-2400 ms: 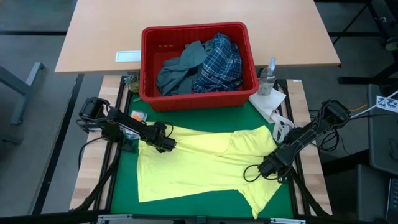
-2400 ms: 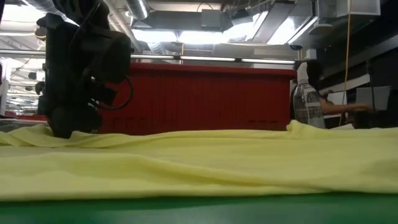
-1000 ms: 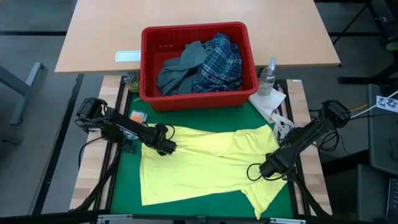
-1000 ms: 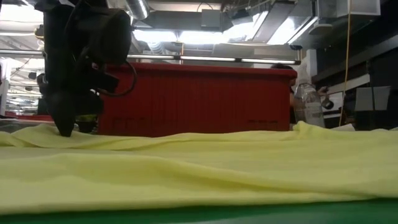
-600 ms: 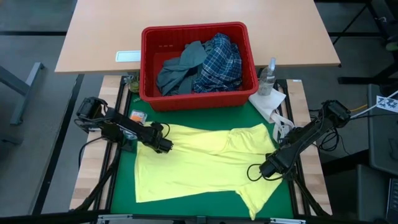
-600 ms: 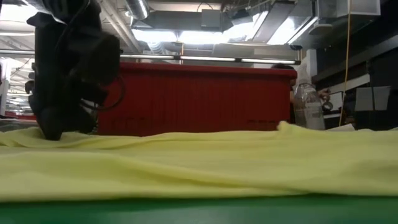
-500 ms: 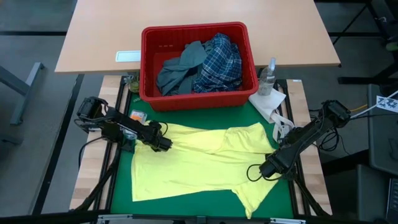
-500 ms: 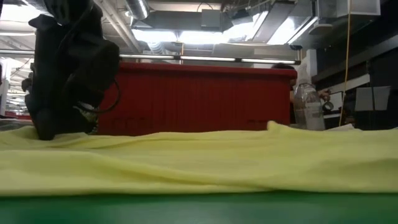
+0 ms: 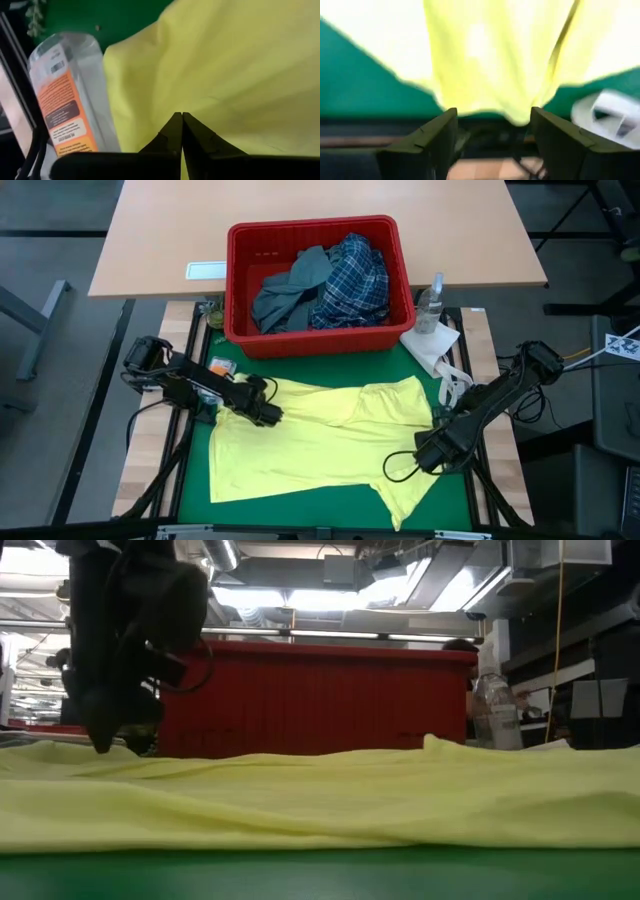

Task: Fold Laundry from Bin
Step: Fold the yellow shirt

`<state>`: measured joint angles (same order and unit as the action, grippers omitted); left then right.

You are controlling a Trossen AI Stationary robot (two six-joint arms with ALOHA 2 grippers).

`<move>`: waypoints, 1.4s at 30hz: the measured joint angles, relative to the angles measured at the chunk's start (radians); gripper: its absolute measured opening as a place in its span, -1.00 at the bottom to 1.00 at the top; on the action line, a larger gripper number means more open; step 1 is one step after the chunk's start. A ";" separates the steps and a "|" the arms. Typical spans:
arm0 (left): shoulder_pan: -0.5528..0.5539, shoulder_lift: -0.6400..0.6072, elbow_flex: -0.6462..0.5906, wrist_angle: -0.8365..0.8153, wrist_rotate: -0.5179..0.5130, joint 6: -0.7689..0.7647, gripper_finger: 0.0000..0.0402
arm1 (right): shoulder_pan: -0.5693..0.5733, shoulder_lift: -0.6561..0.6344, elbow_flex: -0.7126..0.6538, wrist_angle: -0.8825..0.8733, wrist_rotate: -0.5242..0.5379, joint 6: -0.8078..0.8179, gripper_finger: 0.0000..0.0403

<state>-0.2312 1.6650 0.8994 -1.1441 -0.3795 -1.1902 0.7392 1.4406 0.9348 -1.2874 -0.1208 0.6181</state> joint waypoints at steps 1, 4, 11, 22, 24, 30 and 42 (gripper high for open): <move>-0.004 0.000 0.008 0.001 0.000 0.010 -0.99 | 0.000 0.000 0.000 0.012 0.031 -0.001 0.26; -0.014 0.000 0.030 0.008 0.001 0.033 -0.99 | 0.000 0.000 0.000 0.028 0.119 -0.006 0.26; -0.021 0.000 0.054 0.116 0.004 0.076 -0.99 | -0.047 0.000 0.000 0.019 0.328 -0.026 0.26; -0.046 0.000 0.054 0.284 0.006 0.101 -0.99 | -0.279 0.000 -0.025 0.075 0.519 -0.181 0.26; -0.057 0.001 0.054 0.288 0.007 0.101 -0.99 | -0.305 0.000 -0.062 0.134 0.503 -0.210 0.26; -0.081 0.001 0.013 0.338 0.004 0.100 -0.99 | -0.343 0.001 -0.206 0.300 0.394 -0.262 0.26; -0.093 -0.002 -0.054 0.383 0.080 0.096 -0.99 | -0.341 -0.002 -0.312 0.270 0.285 -0.256 0.25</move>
<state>-0.3237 1.6627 0.8452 -0.7609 -0.2993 -1.0939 0.3981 1.4387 0.6231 -1.0174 0.1644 0.3623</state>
